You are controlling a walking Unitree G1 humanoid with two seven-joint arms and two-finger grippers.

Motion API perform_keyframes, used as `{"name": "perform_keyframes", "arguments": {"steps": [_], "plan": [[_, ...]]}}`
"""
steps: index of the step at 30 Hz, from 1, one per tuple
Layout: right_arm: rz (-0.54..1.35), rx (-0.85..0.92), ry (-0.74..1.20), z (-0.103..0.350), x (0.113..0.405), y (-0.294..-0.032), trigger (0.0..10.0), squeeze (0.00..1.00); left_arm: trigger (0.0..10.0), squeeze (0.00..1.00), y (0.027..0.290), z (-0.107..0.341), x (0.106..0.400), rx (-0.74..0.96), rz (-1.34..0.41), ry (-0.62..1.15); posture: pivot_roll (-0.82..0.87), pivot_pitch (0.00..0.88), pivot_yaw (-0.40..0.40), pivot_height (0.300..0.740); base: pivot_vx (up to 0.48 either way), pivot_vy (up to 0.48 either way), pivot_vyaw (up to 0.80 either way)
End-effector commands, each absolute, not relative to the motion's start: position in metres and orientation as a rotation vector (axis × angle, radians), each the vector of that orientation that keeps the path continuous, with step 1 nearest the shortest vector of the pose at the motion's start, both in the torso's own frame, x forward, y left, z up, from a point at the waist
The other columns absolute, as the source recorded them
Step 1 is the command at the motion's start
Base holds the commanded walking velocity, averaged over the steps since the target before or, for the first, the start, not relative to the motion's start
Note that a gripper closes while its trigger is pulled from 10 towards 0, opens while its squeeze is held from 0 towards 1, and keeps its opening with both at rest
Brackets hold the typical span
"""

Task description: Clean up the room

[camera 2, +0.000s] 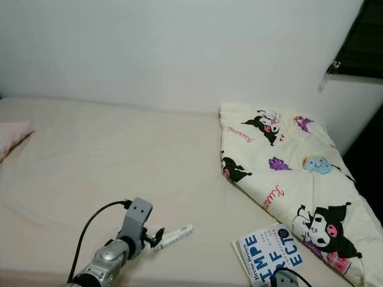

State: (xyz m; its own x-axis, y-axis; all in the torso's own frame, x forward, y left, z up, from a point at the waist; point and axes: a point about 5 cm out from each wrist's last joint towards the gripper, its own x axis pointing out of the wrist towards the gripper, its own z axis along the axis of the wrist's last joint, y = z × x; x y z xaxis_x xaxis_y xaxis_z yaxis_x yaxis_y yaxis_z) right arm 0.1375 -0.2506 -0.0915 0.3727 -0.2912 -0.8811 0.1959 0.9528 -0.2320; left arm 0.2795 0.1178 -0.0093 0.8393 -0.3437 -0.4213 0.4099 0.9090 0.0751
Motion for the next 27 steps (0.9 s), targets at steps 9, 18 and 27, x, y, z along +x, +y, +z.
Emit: {"name": "perform_keyframes", "arguments": {"steps": [9, 18, 27], "plan": [[-0.315, -0.09, 1.16, -0.093, 0.133, -0.251, 10.0, 0.0, 10.0, 0.0, 0.089, -0.002, 0.283, 0.184, -0.497, 0.375, -0.03, 0.0, -0.065, 0.595, 0.0, 0.0, 0.0], [-0.314, -0.083, 1.162, -0.094, 0.131, -0.249, 10.0, 0.0, 10.0, 0.0, 0.083, 0.017, 0.3, 0.163, -0.491, 0.303, -0.03, 0.001, -0.052, 0.555, 0.0, 0.0, 0.0], [-0.311, -0.071, 1.176, -0.097, 0.124, -0.245, 10.0, 0.0, 10.0, 0.0, 0.076, 0.032, 0.311, 0.189, -0.504, 0.237, -0.04, 0.013, -0.03, 0.52, 0.0, 0.0, 0.0]]}}
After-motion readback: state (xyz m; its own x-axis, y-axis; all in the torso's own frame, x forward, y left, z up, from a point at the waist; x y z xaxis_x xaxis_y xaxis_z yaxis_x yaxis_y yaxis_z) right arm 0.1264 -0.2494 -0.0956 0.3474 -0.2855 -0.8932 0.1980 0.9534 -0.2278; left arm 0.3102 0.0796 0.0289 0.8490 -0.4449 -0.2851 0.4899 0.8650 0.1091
